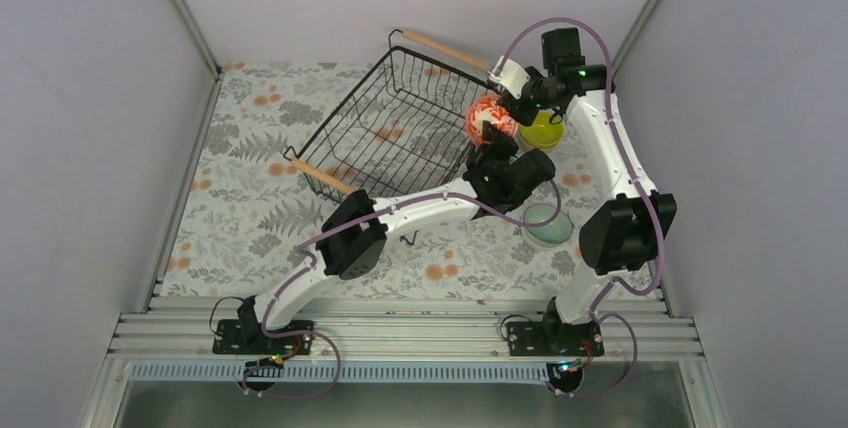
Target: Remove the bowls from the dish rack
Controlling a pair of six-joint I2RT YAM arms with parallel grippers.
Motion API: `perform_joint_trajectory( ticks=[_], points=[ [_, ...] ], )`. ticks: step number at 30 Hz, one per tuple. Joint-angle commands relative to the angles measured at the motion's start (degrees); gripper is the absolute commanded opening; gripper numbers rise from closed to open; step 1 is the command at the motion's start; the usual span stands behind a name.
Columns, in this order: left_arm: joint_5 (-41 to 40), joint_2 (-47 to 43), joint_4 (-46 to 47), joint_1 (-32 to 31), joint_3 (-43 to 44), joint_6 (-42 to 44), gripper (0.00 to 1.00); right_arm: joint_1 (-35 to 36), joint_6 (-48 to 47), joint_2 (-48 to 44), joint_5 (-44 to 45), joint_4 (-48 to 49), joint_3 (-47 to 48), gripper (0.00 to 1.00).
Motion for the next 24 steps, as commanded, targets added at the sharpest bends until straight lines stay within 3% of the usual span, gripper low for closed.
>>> perform_joint_trajectory(
  ticks=[1,3,4,5,16,24],
  points=[
    [-2.27,0.33,3.04,-0.38,1.41,0.91,0.65,0.30,1.51,0.03,-3.00,-0.77,1.97,0.04],
    [-2.32,0.34,3.73,-0.38,1.55,1.27,0.82,0.25,2.09,0.12,-2.91,-1.00,2.57,0.04],
    [-2.32,0.35,4.45,-0.37,1.67,1.61,0.96,0.23,2.54,0.00,-2.73,-0.74,2.86,0.04],
    [-2.25,0.30,5.04,-0.36,1.79,1.96,1.00,0.14,2.84,-0.15,-2.78,-0.54,3.09,0.04],
    [-2.84,-1.79,5.64,-1.12,1.73,2.46,1.00,-1.28,11.45,-0.22,0.66,4.68,6.48,0.04],
    [-1.44,-5.63,11.83,-1.94,4.64,5.95,1.00,-6.06,17.72,3.39,3.85,6.45,11.06,0.04]
  ],
)
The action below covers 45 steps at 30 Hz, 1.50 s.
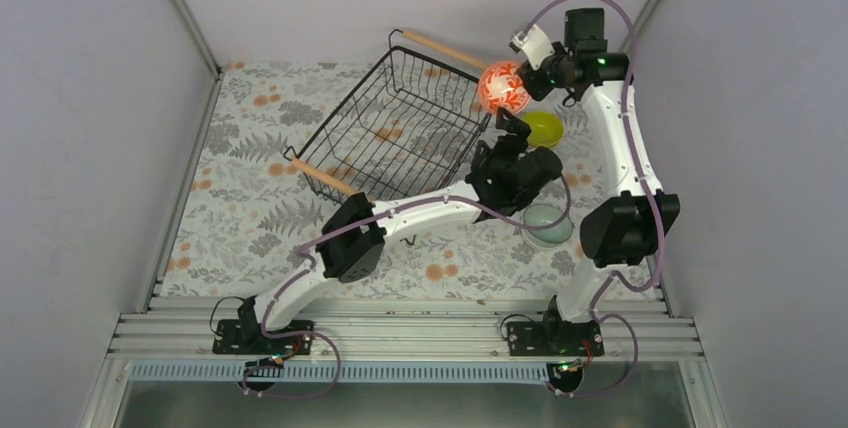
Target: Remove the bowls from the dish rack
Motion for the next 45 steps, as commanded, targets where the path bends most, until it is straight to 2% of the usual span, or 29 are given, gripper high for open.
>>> perform_joint_trajectory(
  ticks=[1,8,11,13,14,16,21,23,24,27,30,35,41,45],
  points=[
    [0.20,-5.84,5.70,-0.68,4.64,2.04,1.00,-3.44,6.49,1.99,2.41,4.18,3.56,0.04],
    [4.81,-10.40,7.82,-0.51,13.27,-1.68,1.00,-6.52,12.17,4.40,5.60,2.52,5.91,0.04],
    [8.30,-12.37,2.75,0.23,18.03,-9.86,1.00,-6.99,13.15,4.35,6.18,2.06,5.13,0.04],
    [11.29,-13.10,-4.16,1.88,22.68,-19.04,1.00,-7.08,14.06,4.35,6.56,1.21,4.81,0.04],
    [13.84,-13.07,-9.37,3.12,25.94,-27.12,1.00,-7.10,14.44,4.51,6.82,0.64,4.78,0.04],
    [18.12,-13.50,-17.48,6.81,30.91,-36.44,1.00,-7.17,15.57,4.94,7.20,-1.05,4.78,0.04],
    [34.21,-15.56,-33.70,19.44,35.68,-53.88,1.00,-7.34,17.46,7.06,7.44,-5.12,4.21,0.04],
    [46.01,-16.13,-38.04,25.16,36.10,-59.33,1.00,-7.64,18.26,8.04,7.33,-6.15,4.18,0.04],
    [48.28,-15.98,-39.76,27.56,36.78,-60.73,1.00,-7.81,18.73,8.33,7.24,-6.45,4.13,0.04],
    [62.67,-17.55,-42.00,34.02,33.58,-64.40,1.00,-8.55,20.11,8.97,7.09,-7.15,4.46,0.04],
    [71.16,-20.73,-41.12,37.69,26.28,-65.20,1.00,-9.92,21.05,9.81,6.14,-8.22,5.16,0.04],
    [76.01,-29.91,-31.58,39.66,6.03,-62.22,1.00,-13.25,21.44,12.64,3.39,-10.37,6.37,0.04],
    [78.92,-29.19,-35.19,40.73,4.55,-60.99,1.00,-16.30,21.26,18.22,-1.55,-12.83,7.88,0.04],
    [81.35,-29.83,-34.78,41.42,2.48,-61.43,1.00,-17.10,21.99,20.23,-1.87,-12.44,8.14,0.04]
  ],
)
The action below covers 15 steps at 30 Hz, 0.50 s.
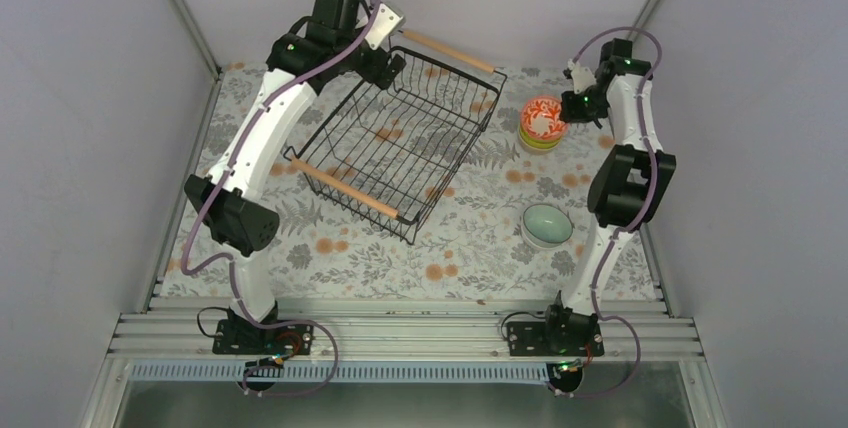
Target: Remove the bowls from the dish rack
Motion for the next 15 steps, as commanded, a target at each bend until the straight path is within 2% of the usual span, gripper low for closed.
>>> perform_joint_trajectory(
  ticks=[1,15],
  points=[
    [4.38,-2.00,0.48,1.06,-1.67,-0.32,1.00,-0.75,1.78,1.75,-3.60,-0.27,2.06,0.04],
    [3.41,-2.88,1.43,1.37,-4.61,-0.27,1.00,-2.10,3.80,6.50,-3.98,0.73,3.94,0.04]
  ],
)
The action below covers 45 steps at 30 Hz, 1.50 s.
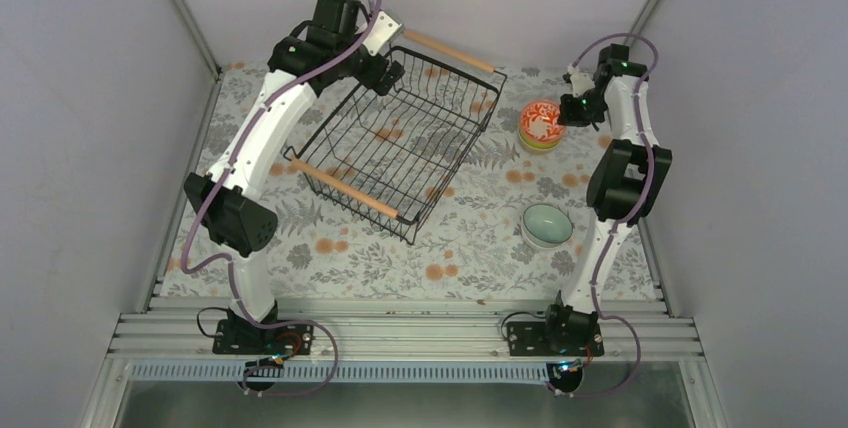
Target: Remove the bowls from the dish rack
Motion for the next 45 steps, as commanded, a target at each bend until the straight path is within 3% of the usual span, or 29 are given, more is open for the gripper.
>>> perform_joint_trajectory(
  ticks=[1,17,24,36,45],
  points=[
    [1.02,-2.42,1.38,0.36,-1.34,-0.39,1.00,-1.06,2.07,1.27,-3.16,0.51,2.56,0.04],
    [2.62,-2.90,1.16,0.30,-2.68,-0.21,1.00,-1.53,3.29,5.25,-4.31,0.96,2.61,0.05],
    [3.40,-2.94,1.43,0.33,-3.54,-0.16,1.00,-1.55,3.57,3.54,-1.74,1.37,2.31,0.30],
    [3.33,-3.00,1.07,0.29,-3.25,0.10,1.00,-1.57,2.90,-7.47,3.83,4.63,-4.76,0.38],
    [3.41,-3.18,0.58,0.27,-2.99,0.17,1.00,-1.44,0.87,-10.82,4.28,4.03,-8.09,0.41]
  ],
)
